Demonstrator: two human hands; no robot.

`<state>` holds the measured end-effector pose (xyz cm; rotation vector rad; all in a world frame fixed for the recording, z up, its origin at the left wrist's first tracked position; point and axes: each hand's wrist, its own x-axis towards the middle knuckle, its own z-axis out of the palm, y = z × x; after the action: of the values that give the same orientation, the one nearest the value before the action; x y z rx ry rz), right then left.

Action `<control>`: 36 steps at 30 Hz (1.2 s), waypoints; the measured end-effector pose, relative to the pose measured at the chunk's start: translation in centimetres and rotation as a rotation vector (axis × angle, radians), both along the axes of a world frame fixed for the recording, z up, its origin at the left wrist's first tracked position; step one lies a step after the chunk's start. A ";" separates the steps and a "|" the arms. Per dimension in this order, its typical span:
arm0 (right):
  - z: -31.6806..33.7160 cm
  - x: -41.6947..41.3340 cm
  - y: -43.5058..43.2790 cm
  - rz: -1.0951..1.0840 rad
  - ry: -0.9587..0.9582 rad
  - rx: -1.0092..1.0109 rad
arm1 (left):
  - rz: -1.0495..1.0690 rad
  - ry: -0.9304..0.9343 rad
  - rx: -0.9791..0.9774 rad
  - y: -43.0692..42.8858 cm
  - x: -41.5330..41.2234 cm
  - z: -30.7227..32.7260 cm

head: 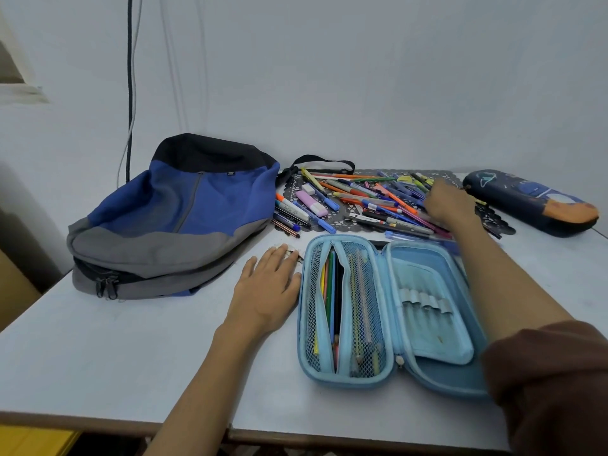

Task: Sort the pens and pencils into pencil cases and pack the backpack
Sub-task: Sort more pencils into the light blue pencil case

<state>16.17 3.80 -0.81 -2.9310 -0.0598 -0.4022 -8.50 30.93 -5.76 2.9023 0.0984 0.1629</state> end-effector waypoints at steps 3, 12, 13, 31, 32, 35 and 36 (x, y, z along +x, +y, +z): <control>-0.1 0.2 -0.4 0.011 -0.006 0.008 | 0.000 -0.001 -0.003 0.0 0.0 0.0; 0.4 -0.3 -0.5 -0.053 -0.013 0.037 | 0.004 0.001 0.006 0.0 0.0 0.0; 0.4 -0.4 -0.7 -0.067 -0.030 0.049 | 0.004 0.002 0.002 0.0 0.0 0.0; 0.7 -0.6 -5.6 -0.210 -0.036 0.342 | 0.002 0.004 -0.004 0.1 0.0 0.0; 0.7 -0.7 -5.9 -0.222 -0.028 0.332 | 0.002 0.004 -0.003 0.1 0.0 0.0; 0.4 -0.9 -6.4 -0.255 -0.012 0.323 | 0.001 0.001 0.000 0.0 0.0 0.0; 0.3 -0.9 -6.6 -0.259 -0.006 0.327 | 0.002 0.001 0.001 0.0 0.0 0.0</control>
<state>15.24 -2.76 -0.51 -2.6178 0.3540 -0.4128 -8.48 30.97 -5.75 2.9029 0.1019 0.1625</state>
